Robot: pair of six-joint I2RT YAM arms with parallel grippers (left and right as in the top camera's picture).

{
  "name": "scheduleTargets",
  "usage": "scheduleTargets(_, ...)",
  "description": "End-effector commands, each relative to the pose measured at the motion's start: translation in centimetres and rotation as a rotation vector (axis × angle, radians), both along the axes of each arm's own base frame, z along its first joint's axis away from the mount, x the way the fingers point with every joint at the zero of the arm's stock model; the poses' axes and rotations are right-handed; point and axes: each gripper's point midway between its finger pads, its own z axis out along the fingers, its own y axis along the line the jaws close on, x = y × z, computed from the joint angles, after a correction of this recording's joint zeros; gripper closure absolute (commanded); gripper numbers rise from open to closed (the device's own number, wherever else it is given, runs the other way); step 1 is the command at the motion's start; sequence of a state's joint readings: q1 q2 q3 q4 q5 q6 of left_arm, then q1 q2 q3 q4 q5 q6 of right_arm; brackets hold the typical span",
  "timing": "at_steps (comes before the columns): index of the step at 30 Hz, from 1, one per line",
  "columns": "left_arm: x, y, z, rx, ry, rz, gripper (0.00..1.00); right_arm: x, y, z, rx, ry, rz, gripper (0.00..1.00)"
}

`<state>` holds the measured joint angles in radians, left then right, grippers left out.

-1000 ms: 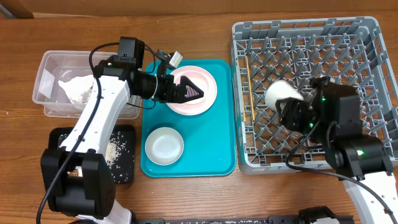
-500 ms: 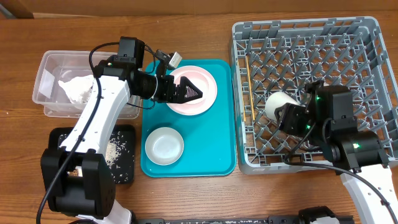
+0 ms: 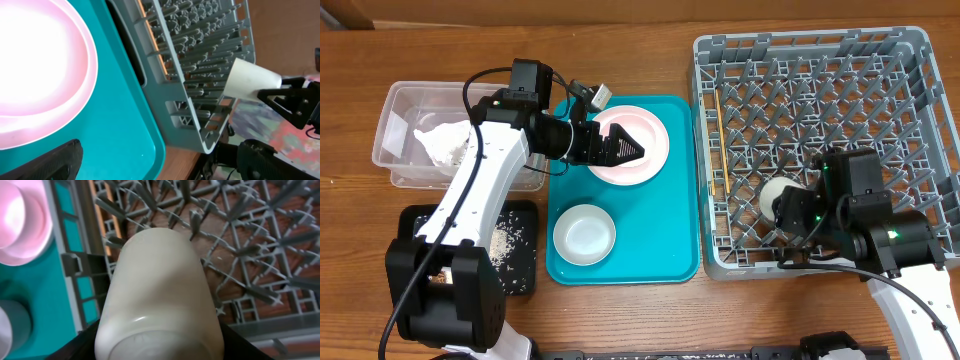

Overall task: Sort waste into correct bins and load items into the dishwasher
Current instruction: 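Lower the white cup upright into the rack and open the right gripper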

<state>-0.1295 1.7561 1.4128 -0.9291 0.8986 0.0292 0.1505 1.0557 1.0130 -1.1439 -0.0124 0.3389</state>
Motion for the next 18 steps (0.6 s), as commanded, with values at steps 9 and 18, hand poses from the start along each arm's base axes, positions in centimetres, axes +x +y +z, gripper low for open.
scheduleTargets(9, 0.0, 0.0, 0.7, 0.016, -0.026, -0.004, 0.0, 0.9, -1.6, 1.0, -0.082, -0.053, -0.051, 0.58)
scheduleTargets(18, -0.1, 0.0, 0.6, 0.018, -0.02, -0.004, 0.0, 1.1, -2.5, 0.0, -0.133, -0.01, -0.072, 0.58)
